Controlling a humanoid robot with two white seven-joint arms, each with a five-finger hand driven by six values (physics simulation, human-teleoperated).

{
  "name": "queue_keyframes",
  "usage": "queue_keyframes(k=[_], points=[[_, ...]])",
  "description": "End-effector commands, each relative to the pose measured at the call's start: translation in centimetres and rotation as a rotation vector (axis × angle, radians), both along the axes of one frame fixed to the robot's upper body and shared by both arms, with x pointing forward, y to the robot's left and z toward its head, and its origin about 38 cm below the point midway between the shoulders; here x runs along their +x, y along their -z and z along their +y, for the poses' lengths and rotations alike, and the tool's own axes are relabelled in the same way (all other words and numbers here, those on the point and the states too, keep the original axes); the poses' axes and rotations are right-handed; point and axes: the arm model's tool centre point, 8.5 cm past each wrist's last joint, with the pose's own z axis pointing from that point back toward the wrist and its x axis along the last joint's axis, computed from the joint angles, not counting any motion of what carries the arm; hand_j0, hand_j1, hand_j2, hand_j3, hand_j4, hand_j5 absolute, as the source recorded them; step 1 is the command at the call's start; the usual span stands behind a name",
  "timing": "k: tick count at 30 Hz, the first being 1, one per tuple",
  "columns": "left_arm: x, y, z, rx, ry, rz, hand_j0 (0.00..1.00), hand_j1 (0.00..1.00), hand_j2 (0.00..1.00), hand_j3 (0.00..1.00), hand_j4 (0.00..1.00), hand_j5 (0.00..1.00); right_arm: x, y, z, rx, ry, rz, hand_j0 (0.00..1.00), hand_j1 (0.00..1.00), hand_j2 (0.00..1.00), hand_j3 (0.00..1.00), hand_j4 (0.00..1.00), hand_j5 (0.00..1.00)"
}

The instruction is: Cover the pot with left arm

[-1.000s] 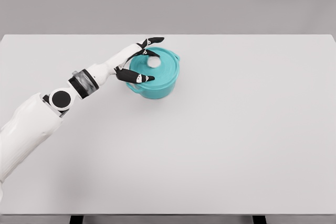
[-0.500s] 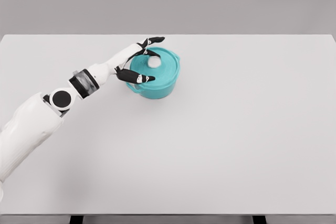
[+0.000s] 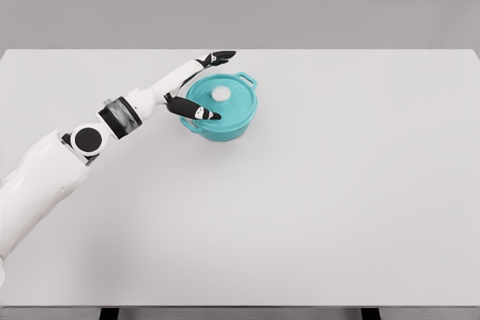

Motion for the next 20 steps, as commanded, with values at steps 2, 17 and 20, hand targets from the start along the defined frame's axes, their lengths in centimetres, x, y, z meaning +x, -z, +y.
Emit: queue_keyframes(k=[2,17,20], points=[[0.0,-1.0,0.0,-0.022,0.007,-0.017,1.00,1.00,1.00,1.00,1.00,1.00,0.0,0.0,0.0,0.001,-0.001,-0.001,1.00,1.00,1.00,1.00,1.00,1.00],[-11.4,-5.4,16.8,0.147,0.069,0.020,1.00,1.00,1.00,1.00,1.00,1.00,0.0,0.0,0.0,0.001,-0.001,-0.001,1.00,1.00,1.00,1.00,1.00,1.00],[-11.9,-4.4,17.0,0.146,0.064,0.048,1.00,1.00,1.00,1.00,1.00,1.00,0.0,0.0,0.0,0.001,-0.001,-0.001,1.00,1.00,1.00,1.00,1.00,1.00]])
